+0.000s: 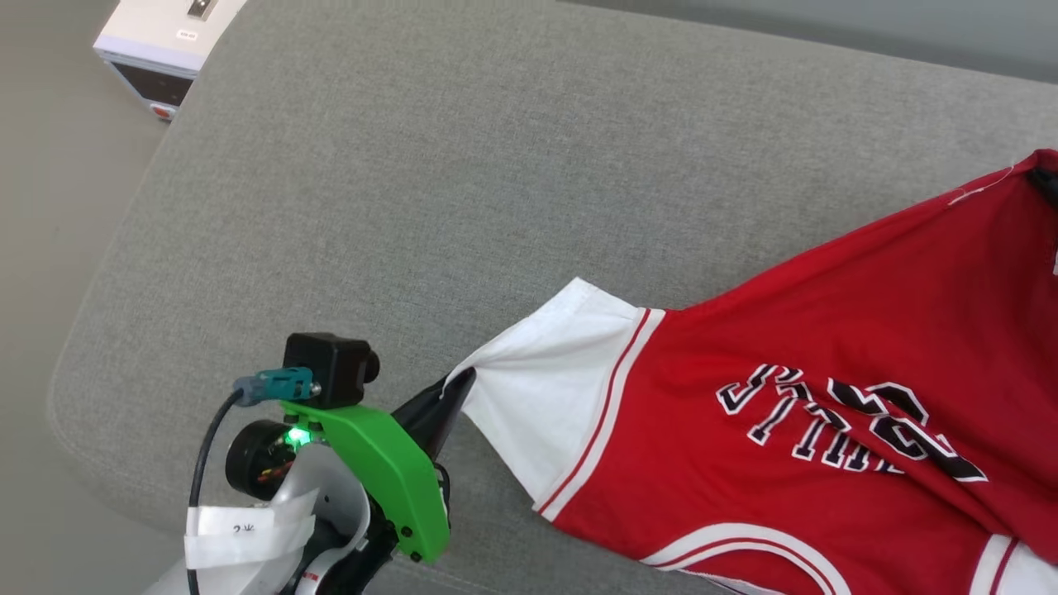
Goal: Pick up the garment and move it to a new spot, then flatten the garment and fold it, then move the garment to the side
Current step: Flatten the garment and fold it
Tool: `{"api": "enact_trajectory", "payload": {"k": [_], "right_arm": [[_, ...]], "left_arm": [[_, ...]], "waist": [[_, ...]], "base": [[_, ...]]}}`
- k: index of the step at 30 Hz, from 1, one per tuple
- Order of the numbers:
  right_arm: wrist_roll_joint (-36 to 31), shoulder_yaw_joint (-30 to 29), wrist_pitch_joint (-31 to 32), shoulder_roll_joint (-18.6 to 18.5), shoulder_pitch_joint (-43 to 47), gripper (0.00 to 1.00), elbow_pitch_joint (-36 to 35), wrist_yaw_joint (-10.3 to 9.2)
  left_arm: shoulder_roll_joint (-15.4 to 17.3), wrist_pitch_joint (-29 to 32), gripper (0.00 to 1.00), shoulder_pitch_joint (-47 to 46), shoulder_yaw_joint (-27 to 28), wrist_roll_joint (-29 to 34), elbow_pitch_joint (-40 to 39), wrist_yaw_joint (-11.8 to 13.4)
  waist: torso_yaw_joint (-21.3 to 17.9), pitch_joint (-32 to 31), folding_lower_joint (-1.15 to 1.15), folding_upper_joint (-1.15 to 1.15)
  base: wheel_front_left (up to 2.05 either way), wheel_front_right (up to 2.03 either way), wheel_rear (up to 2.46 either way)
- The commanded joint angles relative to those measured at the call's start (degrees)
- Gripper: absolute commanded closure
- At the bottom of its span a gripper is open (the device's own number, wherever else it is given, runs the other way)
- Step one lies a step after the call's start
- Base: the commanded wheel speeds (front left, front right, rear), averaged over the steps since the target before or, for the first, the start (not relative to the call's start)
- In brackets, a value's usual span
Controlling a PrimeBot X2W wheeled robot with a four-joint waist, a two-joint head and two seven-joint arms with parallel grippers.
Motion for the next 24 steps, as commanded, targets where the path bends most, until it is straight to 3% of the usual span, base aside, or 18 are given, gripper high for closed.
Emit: {"api": "enact_trajectory", "payload": {"k": [1, 11, 24], "right_arm": [[0.95, 0.46, -1.85, 0.17, 0.96, 1.00, -0.96, -0.03], [3.15, -0.58, -9.00, -0.93, 3.74, 1.00, -6.88, -0.03], [0.79, -6.24, -11.17, 1.21, 8.81, 1.00, -15.51, -0.03]], "left_arm": [[0.58, -0.60, 1.00, -0.82, 0.87, 0.74, -0.61, 0.78], [0.17, -3.99, 1.00, -3.10, 5.34, 0.63, -2.82, 2.11], [-1.79, -11.00, 1.00, -10.23, 10.80, 3.97, -2.94, 3.27]], "waist": [[-3.11, -3.59, 0.00, 0.00], [-8.21, -8.37, 0.00, 0.00], [-14.73, -13.06, 0.00, 0.00]], "base": [[0.00, 0.00, 0.00], [0.00, 0.00, 0.00], [0.00, 0.00, 0.00]]}}
